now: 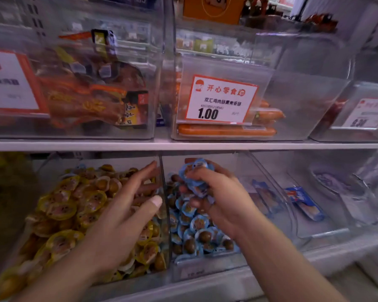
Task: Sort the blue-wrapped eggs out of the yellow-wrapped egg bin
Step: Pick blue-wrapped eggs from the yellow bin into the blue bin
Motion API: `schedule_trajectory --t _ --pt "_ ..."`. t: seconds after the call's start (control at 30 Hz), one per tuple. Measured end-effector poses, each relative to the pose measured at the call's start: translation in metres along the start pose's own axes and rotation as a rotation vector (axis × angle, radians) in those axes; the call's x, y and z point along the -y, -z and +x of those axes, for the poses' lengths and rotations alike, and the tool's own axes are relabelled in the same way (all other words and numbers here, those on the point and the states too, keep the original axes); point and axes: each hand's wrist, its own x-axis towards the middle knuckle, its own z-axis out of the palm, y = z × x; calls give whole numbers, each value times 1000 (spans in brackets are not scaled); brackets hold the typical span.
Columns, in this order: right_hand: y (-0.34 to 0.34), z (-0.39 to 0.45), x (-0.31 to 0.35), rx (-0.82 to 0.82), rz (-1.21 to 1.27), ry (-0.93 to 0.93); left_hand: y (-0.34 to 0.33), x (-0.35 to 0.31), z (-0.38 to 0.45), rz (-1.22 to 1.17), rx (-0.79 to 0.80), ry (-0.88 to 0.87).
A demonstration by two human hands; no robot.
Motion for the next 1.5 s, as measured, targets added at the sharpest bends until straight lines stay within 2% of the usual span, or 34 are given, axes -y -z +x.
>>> schedule_trajectory --t 0.07,0.17,0.23,0.37,0.47,0.57,0.67,0.73,0.83,1.0,1.1,1.2,1.27,1.37,1.5 --pt "30 18 10 -102 -28 -39 3 8 -4 296 -14 -85" --pt "75 46 22 -250 6 -74 8 21 -5 521 37 -114" --pt "101 59 21 -327 -89 -58 9 30 -3 716 115 -120" --pt "112 62 4 -351 -349 27 10 43 2 1005 304 -96" --pt "93 58 -5 -369 -453 124 11 49 5 1095 316 -106" --pt "60 46 -19 -276 -559 208 14 41 2 1143 283 -138" --pt "20 30 -39 -14 -637 263 25 34 -6 1256 223 -194" --pt "-3 23 -52 96 -745 315 41 37 -14 1246 187 -155" --pt "-19 22 -65 117 -899 400 71 43 -24 1174 134 -135" --pt "-19 32 -69 71 -737 290 87 48 -36 1006 224 -107" --pt "-21 33 -74 45 -749 321 85 40 -31 942 151 -95" --pt "-19 33 -77 34 -760 350 65 28 -17 999 69 -195" --pt "-18 33 -78 30 -759 363 37 26 -8 1001 172 -211" --pt "-16 33 -79 38 -758 371 2 32 6 1049 342 -118" --pt "-11 34 -78 87 -761 354 8 40 18 1097 463 -70"
